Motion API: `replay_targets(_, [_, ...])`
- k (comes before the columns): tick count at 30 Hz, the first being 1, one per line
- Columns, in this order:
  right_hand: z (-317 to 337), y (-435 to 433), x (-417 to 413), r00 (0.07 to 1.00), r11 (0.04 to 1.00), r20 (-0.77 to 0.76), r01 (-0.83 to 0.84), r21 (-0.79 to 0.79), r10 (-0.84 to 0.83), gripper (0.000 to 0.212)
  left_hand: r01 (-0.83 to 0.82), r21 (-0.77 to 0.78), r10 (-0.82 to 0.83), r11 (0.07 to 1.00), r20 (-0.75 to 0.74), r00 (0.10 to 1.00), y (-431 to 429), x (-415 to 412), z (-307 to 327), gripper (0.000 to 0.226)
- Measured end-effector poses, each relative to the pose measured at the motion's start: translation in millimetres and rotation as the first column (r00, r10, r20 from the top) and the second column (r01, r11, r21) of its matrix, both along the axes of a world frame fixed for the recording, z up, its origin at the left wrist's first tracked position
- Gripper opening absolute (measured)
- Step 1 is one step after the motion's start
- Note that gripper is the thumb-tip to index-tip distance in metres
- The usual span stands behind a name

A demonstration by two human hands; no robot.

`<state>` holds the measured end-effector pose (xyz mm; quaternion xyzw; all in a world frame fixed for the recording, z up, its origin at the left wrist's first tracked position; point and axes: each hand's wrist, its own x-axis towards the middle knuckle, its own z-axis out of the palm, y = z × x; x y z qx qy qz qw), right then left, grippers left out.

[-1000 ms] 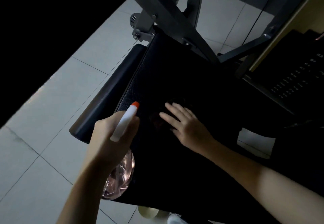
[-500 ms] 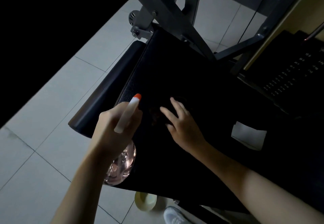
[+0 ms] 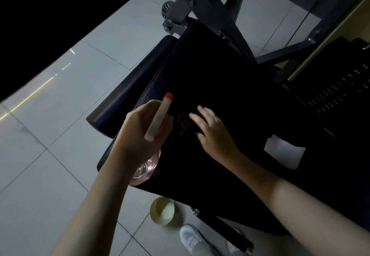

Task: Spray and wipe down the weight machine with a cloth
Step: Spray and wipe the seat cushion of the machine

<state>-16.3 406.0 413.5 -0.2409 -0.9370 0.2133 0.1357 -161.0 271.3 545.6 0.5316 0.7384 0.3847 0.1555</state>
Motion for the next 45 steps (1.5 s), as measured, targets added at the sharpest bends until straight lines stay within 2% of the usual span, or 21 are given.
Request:
replay_targets(1, [-0.2,8.4,7.3,0.998,0.997,0.031,-0.064,0.036,0.063,0.059,0.001,-0.013,-0.001,1.000,-0.034,0.999,-0.6,1.1,0.3,0.015])
replay_targets(3, [1.7,25.2,13.1,0.997,0.996,0.046,-0.068,0.058,0.065,0.059,-0.011,-0.046,0.009,0.999,-0.058,0.998,-2.5,2.2,0.2,0.020])
replay_targets(6, [7.2,27.4,4.0,0.997,0.994,0.016,0.081,-0.072,-0.080,0.058,-0.072,-0.100,0.078,0.992,0.054,0.996,-16.3,6.3,-2.1,0.016])
replay_targets(9, [6.5,9.7,-4.7,0.977,0.970,0.007,0.211,-0.119,-0.212,0.054,-0.097,-0.146,0.121,0.985,0.171,0.978,-39.4,19.2,-4.7,0.017])
replay_targets(14, [5.3,9.9,-1.6,0.984,0.976,0.010,0.177,-0.126,-0.177,0.052,-0.152,-0.212,0.207,0.965,0.270,0.940,-65.8,38.9,-17.0,0.045])
replay_targets(17, [4.9,1.5,-13.6,0.954,0.940,-0.007,0.293,-0.172,-0.299,0.050,-0.193,-0.252,0.274,0.948,0.341,0.899,-77.4,47.6,-25.0,0.042])
replay_targets(20, [2.7,-10.8,-22.5,0.920,0.909,-0.043,0.376,-0.177,-0.389,0.048,-0.233,-0.298,0.340,0.926,0.387,0.857,-86.3,55.0,-30.9,0.059])
replay_targets(25, [0.7,-5.4,-12.5,0.953,0.947,-0.042,0.293,-0.135,-0.301,0.048,-0.255,-0.366,0.384,0.895,0.342,0.857,-99.6,69.3,-34.2,0.052])
replay_targets(31, [-0.9,-2.8,-6.7,0.970,0.965,-0.033,0.233,-0.119,-0.239,0.050,-0.265,-0.389,0.402,0.882,0.329,0.854,-113.0,81.4,-37.4,0.062])
replay_targets(35, [-2.0,-3.5,-4.2,0.974,0.971,-0.010,0.224,-0.083,-0.226,0.051,-0.379,-0.429,0.519,0.820,0.280,0.807,-122.7,94.2,-43.0,0.048])
replay_targets(39, [-3.3,-12.5,1.9,0.979,0.976,-0.012,0.200,-0.088,-0.202,0.051,-0.449,-0.419,0.569,0.789,0.224,0.791,-138.1,104.4,-49.6,0.050])
replay_targets(43, [-5.1,-14.0,13.0,0.998,0.999,0.032,0.051,-0.002,-0.051,0.053,-0.476,-0.391,0.583,0.788,0.223,0.781,-152.9,111.0,-54.7,0.053])
replay_targets(45, [-1.2,-3.6,11.3,0.996,0.999,0.072,0.046,-0.006,-0.046,0.053,-0.486,-0.371,0.578,0.791,0.194,0.793,-158.3,114.5,-57.1,0.045])
